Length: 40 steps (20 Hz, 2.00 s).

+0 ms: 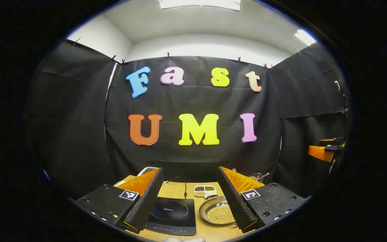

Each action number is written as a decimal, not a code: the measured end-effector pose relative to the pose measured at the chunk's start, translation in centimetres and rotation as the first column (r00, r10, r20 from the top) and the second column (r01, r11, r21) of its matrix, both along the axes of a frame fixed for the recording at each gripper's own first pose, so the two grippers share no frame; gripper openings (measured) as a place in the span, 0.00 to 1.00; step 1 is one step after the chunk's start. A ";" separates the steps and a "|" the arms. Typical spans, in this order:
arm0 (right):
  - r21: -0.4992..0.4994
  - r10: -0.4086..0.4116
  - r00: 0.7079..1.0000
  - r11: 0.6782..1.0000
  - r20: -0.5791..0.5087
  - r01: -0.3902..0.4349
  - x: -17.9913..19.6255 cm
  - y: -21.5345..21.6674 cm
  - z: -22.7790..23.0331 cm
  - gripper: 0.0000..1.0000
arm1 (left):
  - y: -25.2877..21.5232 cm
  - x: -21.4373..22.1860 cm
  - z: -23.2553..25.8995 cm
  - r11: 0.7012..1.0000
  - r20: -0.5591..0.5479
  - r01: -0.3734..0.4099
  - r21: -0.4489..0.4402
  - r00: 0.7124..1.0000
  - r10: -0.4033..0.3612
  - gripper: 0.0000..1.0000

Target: First push the handle of the pot to place it horizontally, then grasp the pot with both hands and set it on the induction cooktop.

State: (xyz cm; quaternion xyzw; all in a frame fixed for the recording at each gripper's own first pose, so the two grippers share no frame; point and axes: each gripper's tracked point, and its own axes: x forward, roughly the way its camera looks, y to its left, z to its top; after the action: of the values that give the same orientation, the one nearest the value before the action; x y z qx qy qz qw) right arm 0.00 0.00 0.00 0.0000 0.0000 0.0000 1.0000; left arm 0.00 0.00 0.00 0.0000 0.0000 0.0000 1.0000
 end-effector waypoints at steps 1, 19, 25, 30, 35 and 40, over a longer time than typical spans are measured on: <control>-0.004 0.000 1.000 1.000 0.000 0.000 -0.2 -0.1 0.0 0.95 | -0.1 -0.1 0.2 1.000 0.005 0.002 0.000 1.000 -0.002 0.95; -0.012 -0.013 1.000 1.000 -0.008 0.013 -1.5 -0.3 -0.3 0.95 | -0.8 -1.7 0.6 1.000 0.009 0.017 0.018 1.000 -0.017 0.95; -0.007 0.028 0.999 1.000 -0.017 -0.028 -1.9 1.0 -0.5 0.91 | -0.1 -1.6 0.4 1.000 0.006 0.010 0.017 1.000 -0.010 0.95; 0.014 0.067 0.994 0.998 -0.081 -0.066 -1.8 2.2 -2.2 0.14 | 0.2 -1.6 0.1 1.000 0.000 0.010 0.023 1.000 -0.010 0.95; 0.020 0.149 0.964 0.989 -0.221 -0.148 -1.3 4.3 -7.5 0.00 | 1.0 -1.7 -0.1 1.000 -0.001 0.001 0.021 1.000 -0.001 0.95; -0.042 0.180 0.909 0.977 -0.376 -0.210 -0.7 6.8 -16.4 0.04 | 1.9 -2.2 -0.5 1.000 -0.004 -0.026 0.010 1.000 0.026 0.95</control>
State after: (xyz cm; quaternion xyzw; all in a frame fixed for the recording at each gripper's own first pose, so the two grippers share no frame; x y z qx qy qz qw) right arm -0.71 6.82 -16.42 -0.0406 0.1882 0.0998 0.9762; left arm -2.22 1.91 -0.52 0.0049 0.0020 0.0128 0.9999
